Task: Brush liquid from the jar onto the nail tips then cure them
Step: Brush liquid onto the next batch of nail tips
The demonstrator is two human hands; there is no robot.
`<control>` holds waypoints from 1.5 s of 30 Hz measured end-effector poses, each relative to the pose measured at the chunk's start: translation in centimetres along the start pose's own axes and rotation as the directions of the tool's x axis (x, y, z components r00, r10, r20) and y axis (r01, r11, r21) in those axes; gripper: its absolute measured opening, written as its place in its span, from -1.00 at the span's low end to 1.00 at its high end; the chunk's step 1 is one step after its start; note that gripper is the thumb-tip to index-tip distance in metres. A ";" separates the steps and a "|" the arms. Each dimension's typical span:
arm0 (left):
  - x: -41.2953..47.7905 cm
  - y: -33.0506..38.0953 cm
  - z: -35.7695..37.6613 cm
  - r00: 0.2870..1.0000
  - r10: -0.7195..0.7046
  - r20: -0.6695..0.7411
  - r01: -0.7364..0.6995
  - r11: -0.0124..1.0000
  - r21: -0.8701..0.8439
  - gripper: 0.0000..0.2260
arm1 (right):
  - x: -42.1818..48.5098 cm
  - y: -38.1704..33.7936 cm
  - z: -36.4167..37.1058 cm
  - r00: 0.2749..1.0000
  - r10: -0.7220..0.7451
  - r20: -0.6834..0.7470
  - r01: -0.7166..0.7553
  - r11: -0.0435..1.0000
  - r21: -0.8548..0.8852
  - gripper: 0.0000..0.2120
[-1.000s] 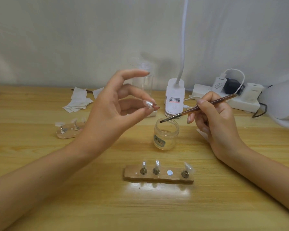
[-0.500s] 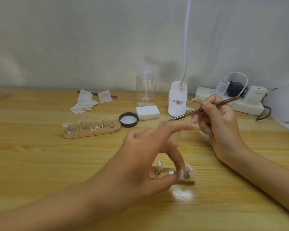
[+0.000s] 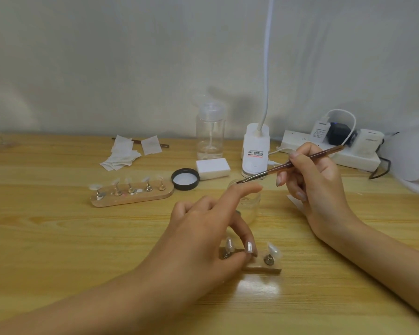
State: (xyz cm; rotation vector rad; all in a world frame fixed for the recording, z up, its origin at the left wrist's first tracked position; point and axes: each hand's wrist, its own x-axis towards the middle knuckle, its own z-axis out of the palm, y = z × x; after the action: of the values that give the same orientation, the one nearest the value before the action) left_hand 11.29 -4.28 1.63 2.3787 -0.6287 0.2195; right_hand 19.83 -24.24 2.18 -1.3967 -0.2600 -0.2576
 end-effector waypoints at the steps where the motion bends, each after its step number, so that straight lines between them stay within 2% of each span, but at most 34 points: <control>1: 0.0 0.0 0.0 1.000 -0.014 0.008 0.014 1.000 -0.012 -0.26 | 0.0 0.0 0.0 1.000 -0.001 0.000 0.001 1.000 0.000 -0.79; 7: 0.2 0.1 0.2 0.999 -0.033 0.032 0.032 0.998 0.046 -0.20 | -0.1 0.0 0.0 1.000 -0.007 -0.001 0.007 1.000 0.009 -0.78; 13: 0.7 1.1 0.1 0.996 0.081 0.034 -0.086 0.980 0.179 -0.15 | 0.1 0.0 -0.1 1.000 -0.016 -0.012 0.016 1.000 0.026 -0.79; 17: 1.1 2.3 0.5 0.989 0.147 0.027 -0.150 0.967 0.206 -0.19 | 0.1 0.1 -0.2 0.999 -0.017 -0.029 0.017 1.000 0.023 -0.79; 24: 1.7 3.2 0.7 0.985 0.167 0.042 -0.171 0.920 0.351 -0.39 | 0.2 0.4 -0.3 1.000 -0.013 -0.020 0.015 0.998 0.058 -0.77; 28: 1.6 2.9 1.2 0.958 0.287 0.021 -0.264 0.849 0.457 -0.37 | 0.2 0.4 -0.4 1.000 -0.014 -0.024 0.015 0.999 0.035 -0.77; 32: 1.1 3.5 1.5 0.894 0.448 -0.021 -0.373 0.769 0.519 -0.40 | 0.2 0.3 -0.3 1.000 -0.008 -0.030 0.009 0.999 0.039 -0.76; 34: 1.4 4.1 0.4 0.867 0.498 -0.026 -0.432 0.776 0.460 -0.42 | 0.3 0.3 -0.2 0.999 0.010 -0.048 -0.007 0.998 0.066 -0.74; 36: 2.3 4.6 -1.5 0.872 0.485 -0.061 -0.461 0.858 0.227 -0.39 | 0.3 0.4 0.0 0.996 0.051 -0.077 -0.041 0.992 0.120 -0.72; 39: 3.6 4.2 -4.1 0.910 0.372 -0.184 -0.396 0.910 -0.122 -0.38 | 0.1 0.4 -0.1 0.998 0.022 -0.059 -0.019 0.999 0.048 -0.73; 42: 5.0 1.9 -5.3 0.933 0.230 -0.276 -0.315 0.893 -0.321 -0.45 | 0.1 0.2 -0.3 1.000 0.005 -0.029 -0.003 0.999 0.047 -0.77; 45: 5.5 -0.8 -4.5 0.963 0.062 -0.261 -0.187 0.853 -0.488 -0.46 | 0.2 0.2 -0.4 0.999 0.028 -0.035 -0.027 0.999 0.045 -0.78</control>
State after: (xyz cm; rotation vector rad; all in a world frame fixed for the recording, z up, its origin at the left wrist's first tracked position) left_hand 16.53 -2.93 6.35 1.7693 -0.6356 0.3417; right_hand 20.08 -24.62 2.05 -1.3494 -0.2157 -0.2521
